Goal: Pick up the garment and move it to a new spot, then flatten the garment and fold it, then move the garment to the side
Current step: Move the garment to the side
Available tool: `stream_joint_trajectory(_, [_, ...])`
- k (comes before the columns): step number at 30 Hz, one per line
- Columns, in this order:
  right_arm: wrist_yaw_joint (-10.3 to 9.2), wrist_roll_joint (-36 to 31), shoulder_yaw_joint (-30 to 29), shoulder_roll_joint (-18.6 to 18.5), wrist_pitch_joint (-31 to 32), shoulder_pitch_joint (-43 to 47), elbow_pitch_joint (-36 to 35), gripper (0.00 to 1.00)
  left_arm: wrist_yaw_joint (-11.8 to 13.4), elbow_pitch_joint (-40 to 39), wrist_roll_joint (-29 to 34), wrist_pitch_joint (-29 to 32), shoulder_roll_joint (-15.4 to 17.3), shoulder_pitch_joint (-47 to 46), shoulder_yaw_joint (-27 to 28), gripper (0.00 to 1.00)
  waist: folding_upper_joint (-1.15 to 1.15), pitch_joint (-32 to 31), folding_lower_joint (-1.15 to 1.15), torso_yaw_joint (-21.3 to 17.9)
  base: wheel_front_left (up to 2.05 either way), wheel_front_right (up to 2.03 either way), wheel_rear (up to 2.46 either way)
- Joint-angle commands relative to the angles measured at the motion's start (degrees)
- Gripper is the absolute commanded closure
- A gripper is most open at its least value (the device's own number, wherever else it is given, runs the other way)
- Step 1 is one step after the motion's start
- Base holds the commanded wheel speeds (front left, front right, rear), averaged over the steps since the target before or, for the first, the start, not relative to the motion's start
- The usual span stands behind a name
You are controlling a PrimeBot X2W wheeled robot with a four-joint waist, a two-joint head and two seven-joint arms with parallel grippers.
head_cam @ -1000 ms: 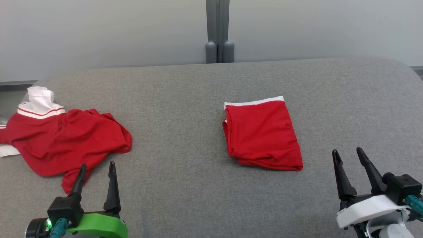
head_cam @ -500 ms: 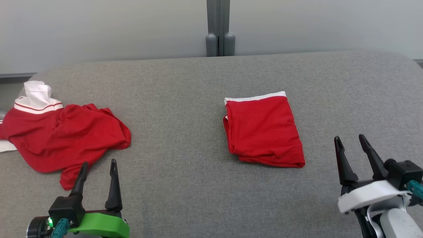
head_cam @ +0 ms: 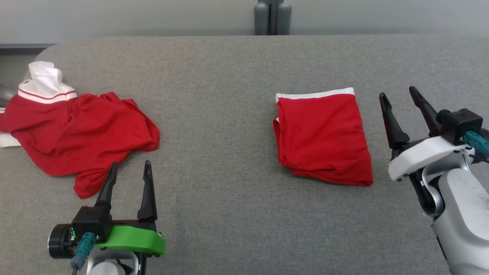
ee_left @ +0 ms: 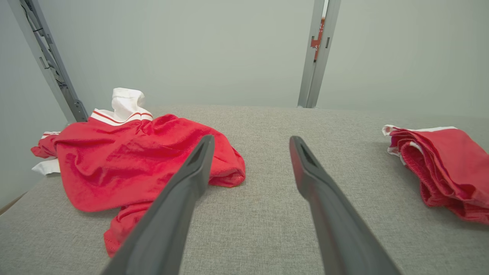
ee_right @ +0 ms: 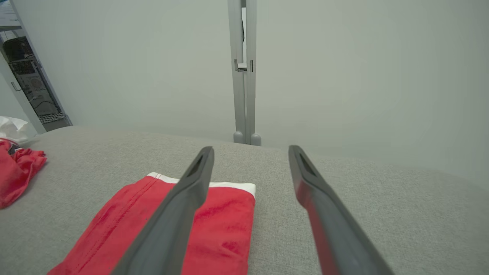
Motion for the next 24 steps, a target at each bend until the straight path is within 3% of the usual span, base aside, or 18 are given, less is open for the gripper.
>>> stream_joint_trajectory(1, [-0.07, 0.0, 0.3, -0.4, -0.1, -1.6, 1.2, 0.00, 0.5, 0.2, -0.1, -0.6, -0.1, -1.4, -0.2, 0.00, 0.00, 2.7, 0.00, 2.4, 0.00, 0.00, 0.00])
stream_joint_trajectory(11, [-0.07, 1.3, 2.2, -1.4, 0.0, -7.3, 14.6, 0.00, 1.0, 1.7, -0.6, -2.2, -0.8, -4.7, -2.1, 0.00, 0.00, 7.0, 0.00, 5.3, 0.00, 0.00, 0.00])
stream_joint_trajectory(22, [-0.07, 4.7, 4.8, 0.6, -1.0, -7.9, 26.4, 0.00, 1.7, 2.9, -1.2, -2.6, -1.1, -6.0, -2.8, 0.00, 0.00, 8.7, 0.00, 5.7, 0.00, 0.00, 0.00])
stream_joint_trajectory(23, [-0.07, 5.2, 5.3, 1.0, -1.1, -7.8, 27.0, 0.37, 1.7, 2.9, -1.3, -2.6, -1.2, -6.1, -2.9, 0.00, 0.00, 8.8, 0.00, 5.7, 0.00, 0.00, 0.00])
stream_joint_trajectory(24, [-0.07, 5.8, 5.8, 1.5, -1.2, -7.8, 27.5, 0.81, 1.8, 2.8, -1.3, -2.6, -1.2, -6.3, -2.9, 0.00, 0.00, 8.8, 0.00, 5.6, 0.00, 0.00, 0.00])
